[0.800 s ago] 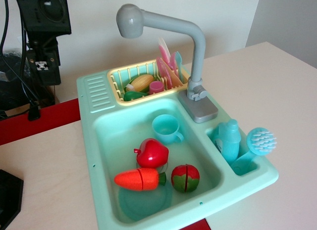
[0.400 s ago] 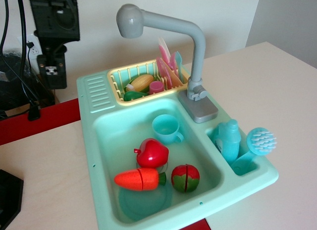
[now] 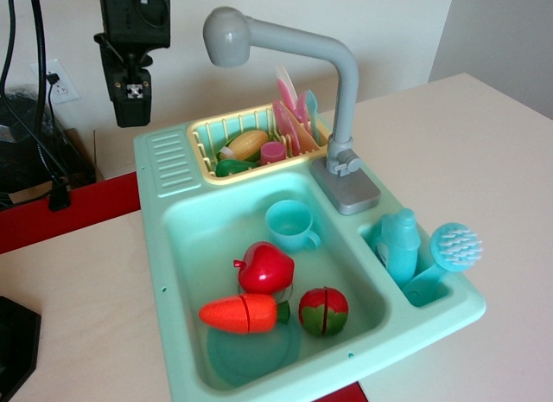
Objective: Turn faucet front to right
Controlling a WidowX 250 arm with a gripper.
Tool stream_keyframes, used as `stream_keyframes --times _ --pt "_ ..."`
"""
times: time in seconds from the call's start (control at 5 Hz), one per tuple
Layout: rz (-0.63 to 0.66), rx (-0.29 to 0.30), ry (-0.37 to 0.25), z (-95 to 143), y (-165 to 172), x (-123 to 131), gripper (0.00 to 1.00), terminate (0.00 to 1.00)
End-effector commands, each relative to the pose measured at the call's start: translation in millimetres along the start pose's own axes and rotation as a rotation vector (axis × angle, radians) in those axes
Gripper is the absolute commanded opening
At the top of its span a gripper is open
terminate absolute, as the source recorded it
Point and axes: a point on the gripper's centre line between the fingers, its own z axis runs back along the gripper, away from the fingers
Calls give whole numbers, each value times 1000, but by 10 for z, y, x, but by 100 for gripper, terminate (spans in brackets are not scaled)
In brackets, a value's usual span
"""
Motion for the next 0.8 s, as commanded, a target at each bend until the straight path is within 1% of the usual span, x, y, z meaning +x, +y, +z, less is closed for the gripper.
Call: stream_keyframes --times 0.0,0.2,0.4,0.6 --pt "-30 2 -25 52 32 183 100 0" --pt "-69 17 -15 49 -97 387 100 0" --pt "-61 4 -2 68 -163 526 100 0" --pt "-126 29 -11 144 -333 557 100 0"
